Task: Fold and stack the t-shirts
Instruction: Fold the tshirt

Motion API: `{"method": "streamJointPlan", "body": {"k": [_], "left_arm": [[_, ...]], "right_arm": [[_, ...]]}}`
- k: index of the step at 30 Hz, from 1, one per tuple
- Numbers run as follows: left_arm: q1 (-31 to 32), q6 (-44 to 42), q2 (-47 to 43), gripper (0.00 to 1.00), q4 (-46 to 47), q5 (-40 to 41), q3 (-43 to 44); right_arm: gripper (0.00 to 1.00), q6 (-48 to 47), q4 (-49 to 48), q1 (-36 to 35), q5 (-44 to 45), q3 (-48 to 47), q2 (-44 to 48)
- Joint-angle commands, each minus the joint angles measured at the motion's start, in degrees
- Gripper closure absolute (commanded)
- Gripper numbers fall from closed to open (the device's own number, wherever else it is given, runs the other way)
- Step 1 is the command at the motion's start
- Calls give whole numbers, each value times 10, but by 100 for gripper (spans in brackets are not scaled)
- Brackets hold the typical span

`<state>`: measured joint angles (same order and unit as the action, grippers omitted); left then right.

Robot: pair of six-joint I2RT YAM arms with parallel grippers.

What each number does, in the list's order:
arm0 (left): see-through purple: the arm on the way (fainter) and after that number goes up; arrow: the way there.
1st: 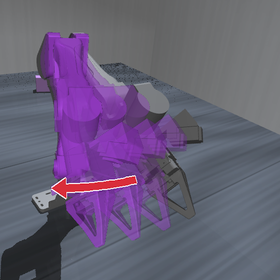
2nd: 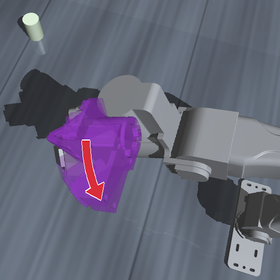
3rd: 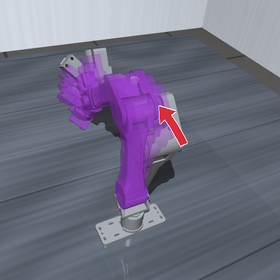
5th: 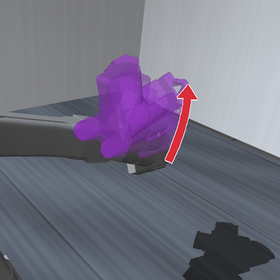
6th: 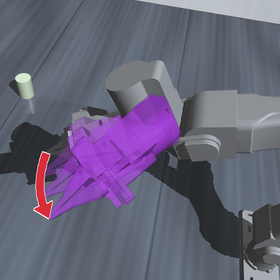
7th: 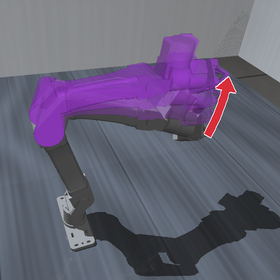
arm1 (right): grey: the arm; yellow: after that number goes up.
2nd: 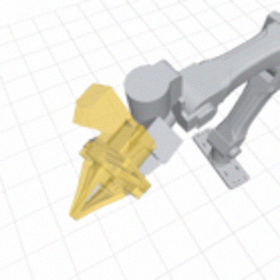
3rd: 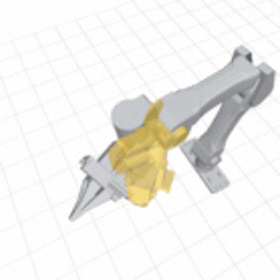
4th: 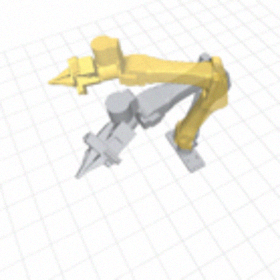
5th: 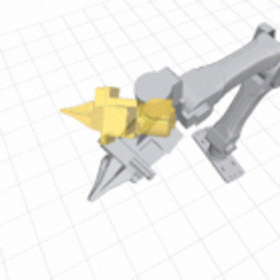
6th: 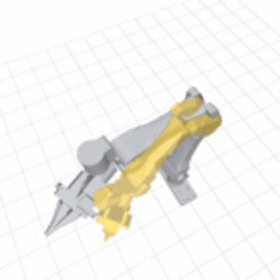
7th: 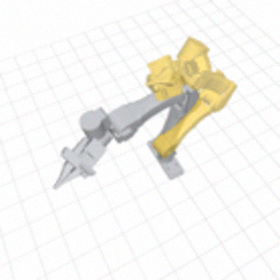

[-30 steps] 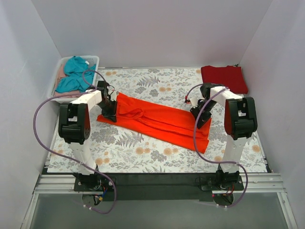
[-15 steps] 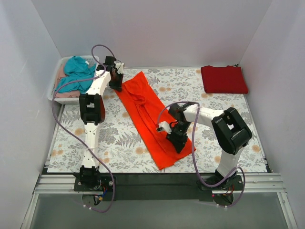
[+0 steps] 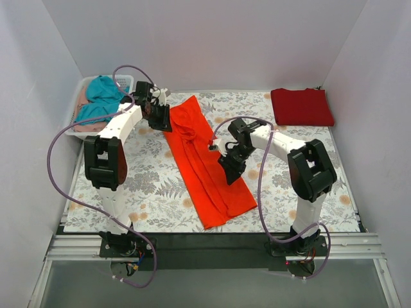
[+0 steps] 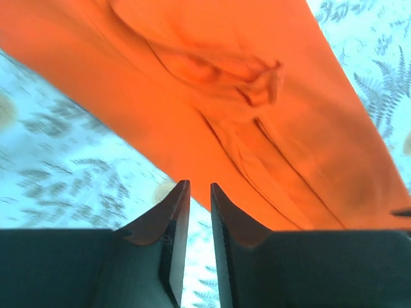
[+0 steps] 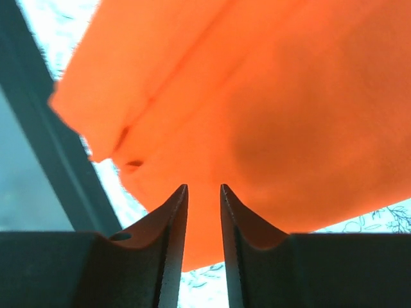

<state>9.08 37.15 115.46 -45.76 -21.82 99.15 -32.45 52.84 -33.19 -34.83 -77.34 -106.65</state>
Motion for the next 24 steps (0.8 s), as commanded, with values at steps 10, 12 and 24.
{"method": "streamJointPlan", "body": {"k": [10, 12, 24], "left_arm": [[24, 59, 46, 86, 54, -20, -106], [27, 50, 75, 86, 42, -13, -83], [24, 14, 124, 86, -18, -2, 64]], "right_arm": [[74, 54, -82, -21, 14, 112, -48], [74, 64, -97, -49, -8, 133, -43], [55, 67, -57, -15, -111, 39, -23]]}}
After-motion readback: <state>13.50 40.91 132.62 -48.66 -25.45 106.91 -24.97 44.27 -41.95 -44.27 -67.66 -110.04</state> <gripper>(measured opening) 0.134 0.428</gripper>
